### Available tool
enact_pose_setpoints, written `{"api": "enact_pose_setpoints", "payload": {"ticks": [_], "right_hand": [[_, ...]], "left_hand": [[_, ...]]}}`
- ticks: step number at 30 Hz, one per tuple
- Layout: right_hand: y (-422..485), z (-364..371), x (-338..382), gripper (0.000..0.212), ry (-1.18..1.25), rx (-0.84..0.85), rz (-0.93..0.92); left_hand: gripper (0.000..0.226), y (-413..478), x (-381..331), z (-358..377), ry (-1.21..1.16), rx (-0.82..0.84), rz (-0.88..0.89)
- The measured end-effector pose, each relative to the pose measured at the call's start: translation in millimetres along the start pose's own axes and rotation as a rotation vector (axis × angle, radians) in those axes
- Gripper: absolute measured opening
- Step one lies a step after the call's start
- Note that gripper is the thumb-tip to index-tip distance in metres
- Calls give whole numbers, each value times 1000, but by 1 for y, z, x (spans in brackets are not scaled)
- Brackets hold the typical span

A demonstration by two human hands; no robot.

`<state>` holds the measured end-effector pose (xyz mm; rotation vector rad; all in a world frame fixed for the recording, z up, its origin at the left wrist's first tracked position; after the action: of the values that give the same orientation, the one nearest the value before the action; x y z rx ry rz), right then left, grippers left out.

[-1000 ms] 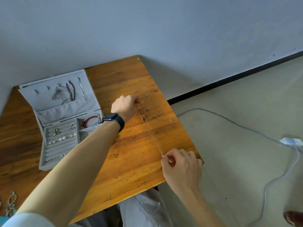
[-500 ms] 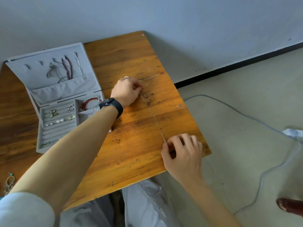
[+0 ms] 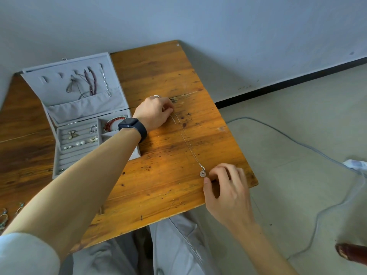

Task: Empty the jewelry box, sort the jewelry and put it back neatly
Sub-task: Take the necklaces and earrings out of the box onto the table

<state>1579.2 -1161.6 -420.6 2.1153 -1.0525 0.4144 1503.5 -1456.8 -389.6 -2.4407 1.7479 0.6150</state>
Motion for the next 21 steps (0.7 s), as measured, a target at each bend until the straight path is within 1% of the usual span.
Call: {"api": "enact_pose_setpoints", "payload": {"ticks": [1,4,8,10,13,17,21], "right_hand": [[-3,0,1,11,1,-2,-5],[-9,2,3,21,-35,-14,-10],[1,9,5,33,-116,-2,109],[6,13,8,26,-154,1,116],[5,16,12,10,-140,8,58],[-1,15,9,8,-67,9,43],[-2,12,10,6,-40,26,40]], "left_hand": [[19,-2,0,-1,12,-2,7],[20,-7,1,-2,58,-17,9],[18,-7,2,-4,58,-41,-78],[17,-6,1,-5,64,-41,-114],[17,-4,0,-7,74,-36,-141],[17,-2,1,-5,55,-48,-169],[14,-3,1,-1,-16,-41,-151]]}}
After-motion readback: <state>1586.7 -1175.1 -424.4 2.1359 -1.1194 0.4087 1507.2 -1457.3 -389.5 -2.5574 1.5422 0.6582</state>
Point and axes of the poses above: each hand's wrist, its own y-axis towards the middle knuckle, its own z-axis out of the palm, x = y × z, the point moved 6 cm from there along y, towards the middle knuckle, and after that the axes turned 5 degrees about -x, right-handed, at the moved point
